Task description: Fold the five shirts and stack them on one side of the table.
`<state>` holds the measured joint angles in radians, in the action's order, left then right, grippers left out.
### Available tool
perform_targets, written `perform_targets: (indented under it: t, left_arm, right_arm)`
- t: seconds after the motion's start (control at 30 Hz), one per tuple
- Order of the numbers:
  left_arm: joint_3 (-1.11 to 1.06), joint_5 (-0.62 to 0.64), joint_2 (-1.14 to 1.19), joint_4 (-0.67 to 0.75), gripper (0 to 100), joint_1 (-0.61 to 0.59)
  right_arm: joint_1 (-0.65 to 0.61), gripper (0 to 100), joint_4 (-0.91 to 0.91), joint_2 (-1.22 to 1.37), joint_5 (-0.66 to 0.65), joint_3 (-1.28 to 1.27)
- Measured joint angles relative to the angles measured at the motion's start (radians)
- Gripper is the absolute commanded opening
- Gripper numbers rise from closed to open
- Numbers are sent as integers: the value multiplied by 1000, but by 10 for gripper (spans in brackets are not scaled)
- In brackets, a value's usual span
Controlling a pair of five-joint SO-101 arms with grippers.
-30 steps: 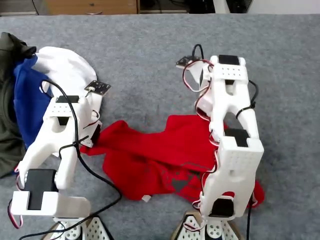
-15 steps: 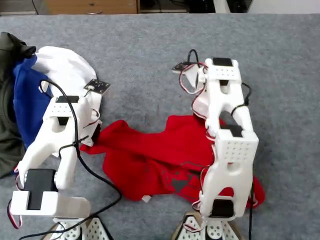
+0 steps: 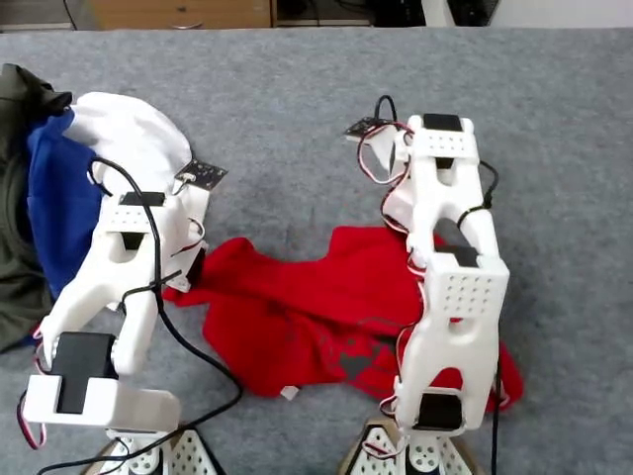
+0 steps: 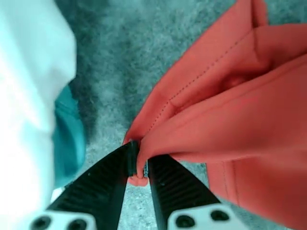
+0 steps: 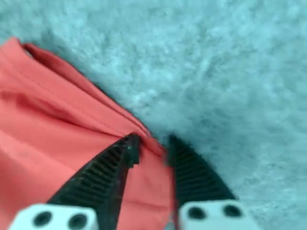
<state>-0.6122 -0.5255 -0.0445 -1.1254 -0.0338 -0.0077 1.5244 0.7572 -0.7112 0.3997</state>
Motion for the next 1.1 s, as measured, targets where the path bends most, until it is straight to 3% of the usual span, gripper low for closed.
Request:
perform_targets:
  t: [0.67, 1.0, 1.1]
  left_arm:
    - [-29, 0, 0, 49, 19, 0]
    - [-29, 0, 0, 55, 19, 2]
    - [-29, 0, 0, 55, 19, 2]
  right_arm:
    - [-5, 4, -8, 9, 146, 330]
    - [-58, 16, -288, 9, 187, 376]
    - [-84, 121, -384, 11, 187, 350]
